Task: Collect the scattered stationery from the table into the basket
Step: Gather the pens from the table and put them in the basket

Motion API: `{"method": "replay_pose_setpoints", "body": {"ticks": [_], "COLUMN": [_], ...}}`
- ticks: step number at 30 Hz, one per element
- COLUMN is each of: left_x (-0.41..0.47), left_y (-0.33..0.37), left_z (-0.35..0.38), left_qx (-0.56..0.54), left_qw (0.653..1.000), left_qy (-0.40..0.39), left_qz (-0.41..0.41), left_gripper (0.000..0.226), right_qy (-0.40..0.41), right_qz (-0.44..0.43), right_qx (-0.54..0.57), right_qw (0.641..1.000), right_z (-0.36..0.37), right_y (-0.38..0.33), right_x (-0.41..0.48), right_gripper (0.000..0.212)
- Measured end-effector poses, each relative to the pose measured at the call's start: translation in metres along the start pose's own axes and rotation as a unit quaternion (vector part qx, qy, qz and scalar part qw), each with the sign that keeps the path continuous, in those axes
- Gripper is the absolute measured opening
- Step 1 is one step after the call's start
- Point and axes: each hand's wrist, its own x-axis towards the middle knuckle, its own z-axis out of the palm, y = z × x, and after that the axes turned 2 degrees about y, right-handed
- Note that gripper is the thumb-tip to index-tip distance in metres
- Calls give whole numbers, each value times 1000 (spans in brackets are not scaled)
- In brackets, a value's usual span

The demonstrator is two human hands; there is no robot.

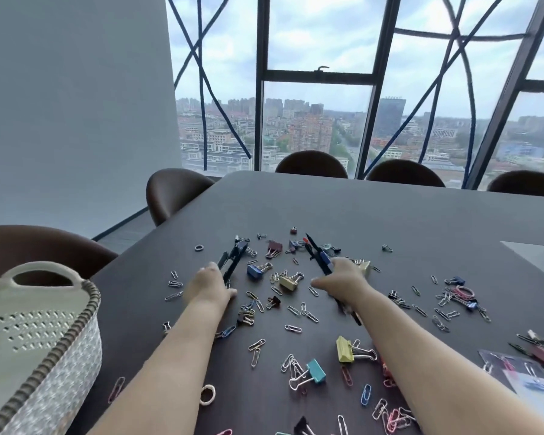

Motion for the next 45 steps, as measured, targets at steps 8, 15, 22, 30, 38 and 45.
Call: {"method": "replay_pose_setpoints", "body": {"ticks": [8, 15, 22, 30, 38, 45], "left_x": [-2, -1, 6, 4, -31, -78], "left_y": [-6, -3, -7, -1, 28, 31], "left_z": [14, 22, 31, 22, -26, -32], "left_qx": [-63, -190, -182, -140, -251, -272], "left_qw": [987, 952, 957, 981, 961, 953], "left_qy": [132, 210, 192, 102, -58, -77], "left_qz": [63, 114, 121, 92, 104, 112], "left_gripper": [37, 25, 24, 24, 31, 20], "right_qy": [78, 115, 118, 57, -24, -63], "right_qz": [-16, -52, -6, -35, -20, -22], "right_qx": [-25, -105, -211, -88, -10, 153], "right_qw": [997, 986, 970, 994, 999, 986], "right_z": [11, 25, 41, 8, -30, -27], "right_y": [10, -9, -3, 0, -21, -16], "right_x": [23, 92, 106, 67, -29, -101], "right_gripper": [16, 21, 27, 11, 25, 13]}}
